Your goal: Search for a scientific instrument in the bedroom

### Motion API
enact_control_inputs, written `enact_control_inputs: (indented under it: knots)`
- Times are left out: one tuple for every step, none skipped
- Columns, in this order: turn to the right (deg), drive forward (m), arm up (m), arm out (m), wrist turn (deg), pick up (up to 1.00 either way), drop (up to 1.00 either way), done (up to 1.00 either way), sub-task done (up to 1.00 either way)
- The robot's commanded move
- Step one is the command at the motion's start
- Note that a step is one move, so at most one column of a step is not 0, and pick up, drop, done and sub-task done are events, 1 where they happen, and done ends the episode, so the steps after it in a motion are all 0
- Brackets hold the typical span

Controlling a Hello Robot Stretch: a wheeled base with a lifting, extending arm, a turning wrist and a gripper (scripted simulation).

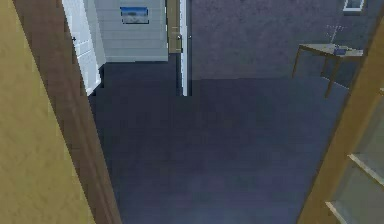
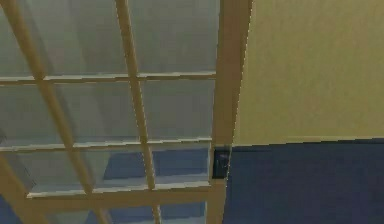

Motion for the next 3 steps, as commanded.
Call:
enact_control_inputs:
  knots:
    - [0.0,0.6,0.0,0.0,0.0,0.0,0.0,0.0,0.0]
    - [-15.0,0.0,0.0,0.0,0.0,0.0,0.0,0.0,0.0]
    - [0.0,1.0,0.0,0.0,0.0,0.0,0.0,0.0,0.0]
